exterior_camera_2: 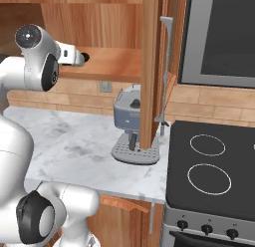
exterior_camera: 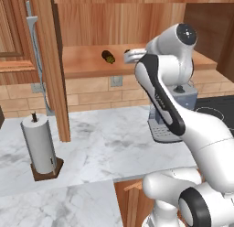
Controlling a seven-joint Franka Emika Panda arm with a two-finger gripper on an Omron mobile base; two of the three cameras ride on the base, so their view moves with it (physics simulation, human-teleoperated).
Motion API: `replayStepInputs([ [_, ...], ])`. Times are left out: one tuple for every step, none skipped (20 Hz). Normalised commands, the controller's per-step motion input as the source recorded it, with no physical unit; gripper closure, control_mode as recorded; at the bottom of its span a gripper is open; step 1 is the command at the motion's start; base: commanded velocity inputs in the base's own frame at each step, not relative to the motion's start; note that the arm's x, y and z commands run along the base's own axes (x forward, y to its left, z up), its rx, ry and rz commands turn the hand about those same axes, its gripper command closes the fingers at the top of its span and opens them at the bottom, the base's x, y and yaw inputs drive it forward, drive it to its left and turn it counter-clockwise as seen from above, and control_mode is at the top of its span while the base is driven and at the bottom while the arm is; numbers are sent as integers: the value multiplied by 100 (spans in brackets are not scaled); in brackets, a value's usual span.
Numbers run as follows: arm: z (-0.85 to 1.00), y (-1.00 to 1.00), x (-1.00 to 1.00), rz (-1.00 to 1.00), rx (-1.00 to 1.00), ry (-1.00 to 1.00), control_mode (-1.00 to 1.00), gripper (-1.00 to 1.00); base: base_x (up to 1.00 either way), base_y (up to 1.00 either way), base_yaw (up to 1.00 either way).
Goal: Pick the sweet potatos from the cabinet and place them in one bowl. Pick the potato from the sink and place it in the other bowl.
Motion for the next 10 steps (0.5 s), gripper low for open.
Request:
replayStepInputs([
  [-30,0,19,0,0,-1,-100,-100,0,0,0],
  [-16,0,16,0,0,0,-100,-100,0,0,0],
  [0,0,15,0,0,0,-100,-100,0,0,0],
  [0,0,16,0,0,0,-100,-100,0,0,0],
  [0,0,16,0,0,0,-100,-100,0,0,0],
  [0,0,11,0,0,0,-100,-100,0,0,0],
  [7,0,9,0,0,0,-100,-100,0,0,0],
  [11,0,4,0,0,0,-100,-100,0,0,0],
  [11,0,2,0,0,0,-100,-100,0,0,0],
  [10,0,4,0,0,0,-100,-100,0,0,0],
])
